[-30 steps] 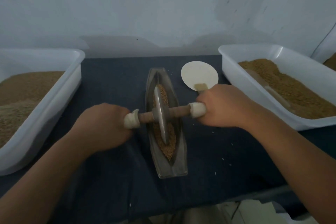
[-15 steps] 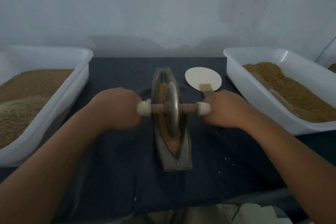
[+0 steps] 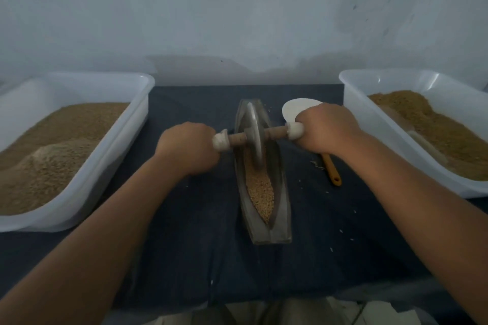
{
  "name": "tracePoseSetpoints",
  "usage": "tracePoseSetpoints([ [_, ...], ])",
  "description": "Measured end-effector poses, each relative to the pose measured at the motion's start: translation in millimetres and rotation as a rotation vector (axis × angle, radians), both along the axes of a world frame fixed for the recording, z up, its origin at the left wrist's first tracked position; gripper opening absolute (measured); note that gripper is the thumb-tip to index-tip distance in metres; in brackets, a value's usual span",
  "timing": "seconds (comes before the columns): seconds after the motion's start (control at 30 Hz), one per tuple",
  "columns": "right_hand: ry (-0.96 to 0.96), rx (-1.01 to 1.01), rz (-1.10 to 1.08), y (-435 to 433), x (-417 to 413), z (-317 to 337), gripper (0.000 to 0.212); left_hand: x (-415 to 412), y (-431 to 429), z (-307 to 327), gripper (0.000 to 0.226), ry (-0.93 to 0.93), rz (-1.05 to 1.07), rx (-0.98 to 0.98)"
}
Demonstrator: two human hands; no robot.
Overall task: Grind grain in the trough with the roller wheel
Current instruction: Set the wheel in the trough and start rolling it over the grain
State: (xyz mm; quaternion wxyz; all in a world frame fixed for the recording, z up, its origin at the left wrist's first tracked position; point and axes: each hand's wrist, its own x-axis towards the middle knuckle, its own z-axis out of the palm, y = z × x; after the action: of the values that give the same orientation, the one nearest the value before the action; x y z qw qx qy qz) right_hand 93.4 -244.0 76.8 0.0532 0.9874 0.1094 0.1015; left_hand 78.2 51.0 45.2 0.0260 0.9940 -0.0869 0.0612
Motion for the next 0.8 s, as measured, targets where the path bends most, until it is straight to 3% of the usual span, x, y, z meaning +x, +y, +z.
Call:
tracePoseSetpoints([
  [0.1, 0.148, 0.023, 0.069, -15.1, -46.3, -0.5, 0.026, -39.1, 15.8, -5.2, 0.025, 0.009, -0.088, 0.016],
  [0.2, 0.145, 0.059, 0.127, -26.2, -72.6, -2.3, 0.036, -64.6, 23.2, -9.8, 0.025, -0.037, -0.132, 0.024],
  [0.4, -0.017, 0.077, -0.070, -9.0, -10.7, -26.1, 0.038, 5.2, -2.3, 12.0, 0.033, -0.083, -0.020, 0.083],
  [0.57, 0.086, 0.162, -0.127, -11.0, 1.5, -34.3, 0.032, 27.6, -18.2, 32.3, 0.037, -0.094, -0.068, 0.138],
  [0.67, 0.103, 0.076, -0.052, -18.9, -34.1, -25.3, 0.035, -7.3, -3.2, 22.2, 0.026, 0.009, -0.120, 0.138],
  [0.8, 0.204, 0.112, 0.079, -26.0, -65.0, -10.3, 0.048, -48.6, 21.6, -1.4, 0.024, -0.080, -0.145, 0.108],
])
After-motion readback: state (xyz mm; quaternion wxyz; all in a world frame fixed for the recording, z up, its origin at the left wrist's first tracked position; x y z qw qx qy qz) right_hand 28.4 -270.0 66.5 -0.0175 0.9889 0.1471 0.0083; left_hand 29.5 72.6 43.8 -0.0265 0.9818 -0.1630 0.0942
